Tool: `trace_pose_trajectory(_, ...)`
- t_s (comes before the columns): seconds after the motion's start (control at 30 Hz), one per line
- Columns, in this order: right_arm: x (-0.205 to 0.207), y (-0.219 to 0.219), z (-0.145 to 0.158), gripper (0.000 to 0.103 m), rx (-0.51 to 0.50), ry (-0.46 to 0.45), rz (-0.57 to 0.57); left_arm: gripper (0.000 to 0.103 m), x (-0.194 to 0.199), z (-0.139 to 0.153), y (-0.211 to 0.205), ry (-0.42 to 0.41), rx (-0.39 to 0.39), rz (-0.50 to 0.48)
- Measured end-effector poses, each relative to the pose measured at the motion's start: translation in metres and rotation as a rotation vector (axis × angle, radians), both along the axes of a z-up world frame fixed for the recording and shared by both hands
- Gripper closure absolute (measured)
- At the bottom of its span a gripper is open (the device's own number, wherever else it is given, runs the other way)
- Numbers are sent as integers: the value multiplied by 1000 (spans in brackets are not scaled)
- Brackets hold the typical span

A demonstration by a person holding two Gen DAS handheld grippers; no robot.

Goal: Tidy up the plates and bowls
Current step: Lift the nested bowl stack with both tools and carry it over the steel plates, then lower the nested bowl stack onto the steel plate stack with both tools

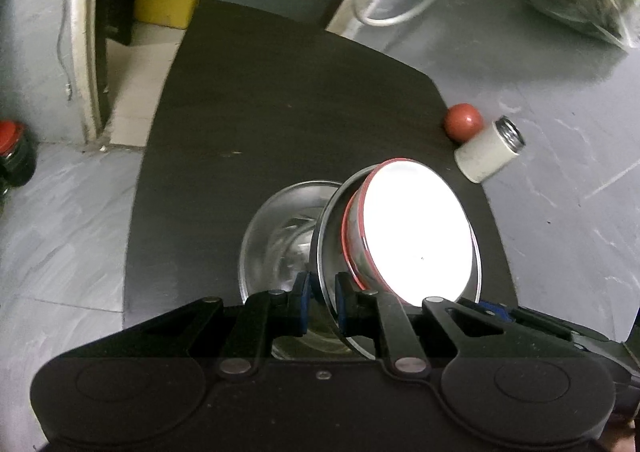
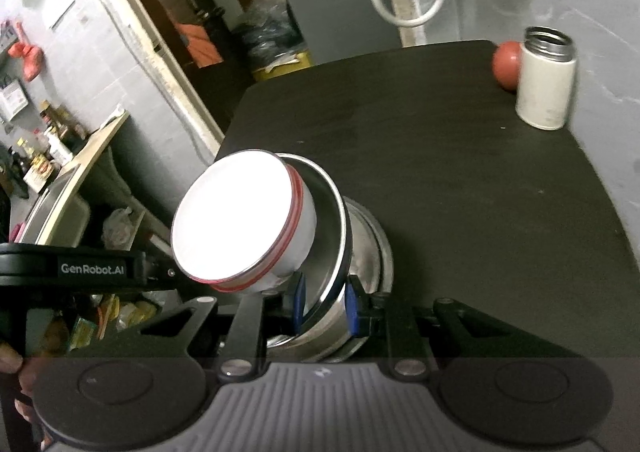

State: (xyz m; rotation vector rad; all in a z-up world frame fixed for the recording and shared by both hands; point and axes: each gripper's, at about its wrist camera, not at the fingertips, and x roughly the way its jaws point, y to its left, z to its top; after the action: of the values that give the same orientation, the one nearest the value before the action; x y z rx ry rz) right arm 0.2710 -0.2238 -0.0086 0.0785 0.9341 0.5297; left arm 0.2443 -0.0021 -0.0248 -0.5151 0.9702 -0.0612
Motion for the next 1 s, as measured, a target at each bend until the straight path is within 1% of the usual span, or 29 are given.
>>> trace_pose_trajectory(0.3,9,12,-5,80,-3,26,42,90,4,-8,7,30,5,43)
trace_pose_trajectory(1.0,16,16,-6,80,-3,50,58,90,8,-15,7,62,18,61)
